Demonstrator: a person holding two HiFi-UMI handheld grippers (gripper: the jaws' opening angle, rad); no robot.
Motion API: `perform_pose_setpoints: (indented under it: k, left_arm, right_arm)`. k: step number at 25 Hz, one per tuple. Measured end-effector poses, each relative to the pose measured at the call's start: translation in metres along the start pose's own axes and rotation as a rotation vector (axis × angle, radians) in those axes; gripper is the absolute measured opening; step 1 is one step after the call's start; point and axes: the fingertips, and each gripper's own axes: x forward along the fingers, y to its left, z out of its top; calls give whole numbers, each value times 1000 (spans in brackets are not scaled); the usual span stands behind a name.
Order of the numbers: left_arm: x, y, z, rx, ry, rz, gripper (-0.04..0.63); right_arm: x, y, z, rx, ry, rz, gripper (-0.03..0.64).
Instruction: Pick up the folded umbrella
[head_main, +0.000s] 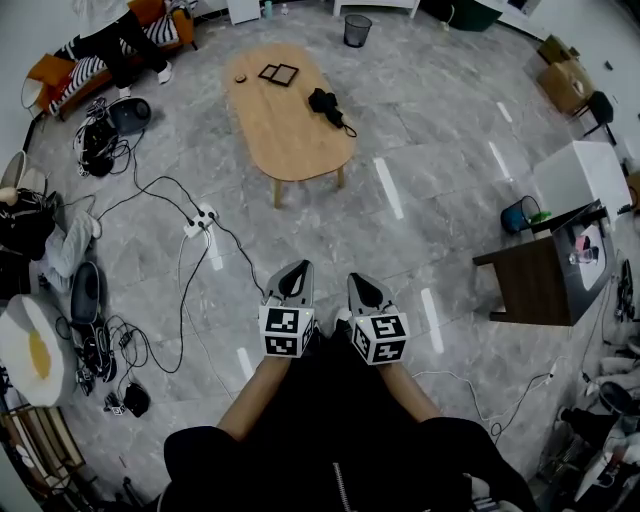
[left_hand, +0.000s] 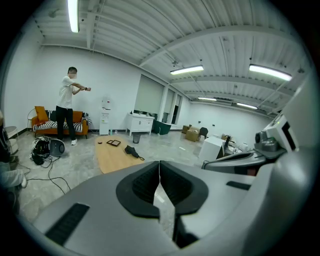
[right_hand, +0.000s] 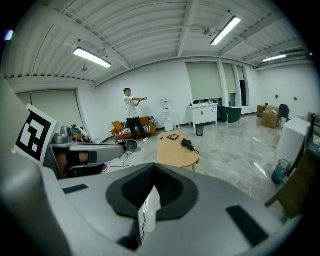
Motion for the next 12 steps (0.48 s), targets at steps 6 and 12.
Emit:
perform_pose_setpoints:
  k: [6,12]
  left_arm:
    - [4,3,-5,-25,13,-2,15]
    - [20,16,0,-21,23,8,15]
  right_arm:
    - [7,6,-4,-14,30,12,11]
    - [31,-1,5,-4,35,29,11]
